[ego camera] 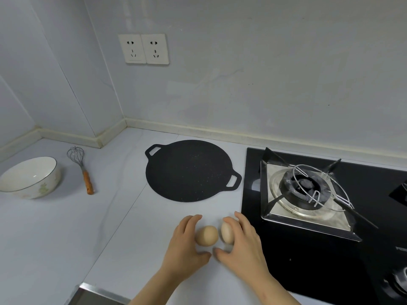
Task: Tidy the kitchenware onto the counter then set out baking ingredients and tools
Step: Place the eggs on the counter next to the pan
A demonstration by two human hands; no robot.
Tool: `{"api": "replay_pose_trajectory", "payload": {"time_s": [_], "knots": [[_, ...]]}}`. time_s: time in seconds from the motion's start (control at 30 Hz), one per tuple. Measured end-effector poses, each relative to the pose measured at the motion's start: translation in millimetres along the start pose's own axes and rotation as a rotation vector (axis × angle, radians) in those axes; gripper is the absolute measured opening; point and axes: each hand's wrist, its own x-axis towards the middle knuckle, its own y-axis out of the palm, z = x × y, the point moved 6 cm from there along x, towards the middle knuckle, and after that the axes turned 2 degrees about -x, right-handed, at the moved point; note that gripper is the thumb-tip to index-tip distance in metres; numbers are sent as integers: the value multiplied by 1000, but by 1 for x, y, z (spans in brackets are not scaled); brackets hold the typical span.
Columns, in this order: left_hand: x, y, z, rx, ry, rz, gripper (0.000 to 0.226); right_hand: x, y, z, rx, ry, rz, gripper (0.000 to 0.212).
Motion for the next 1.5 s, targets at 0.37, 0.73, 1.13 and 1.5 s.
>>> {"api": "replay_pose_trajectory", "payload": {"time_s": [0.37, 0.73, 1.13, 1.5], "knots": [[-5, 0, -3, 25, 1, 13, 86, -5, -5, -3, -4, -11, -1, 71], [-4, 2, -5, 79, 16, 17, 86, -4, -6, -3, -16, -18, 9, 71], [-1, 5, -11, 157, 32, -18, 48, 0, -7, -1, -47, -44, 41, 66], [26, 4, -10, 63, -178, -60, 45, 14, -10, 2, -142, -36, -39, 50]]}}
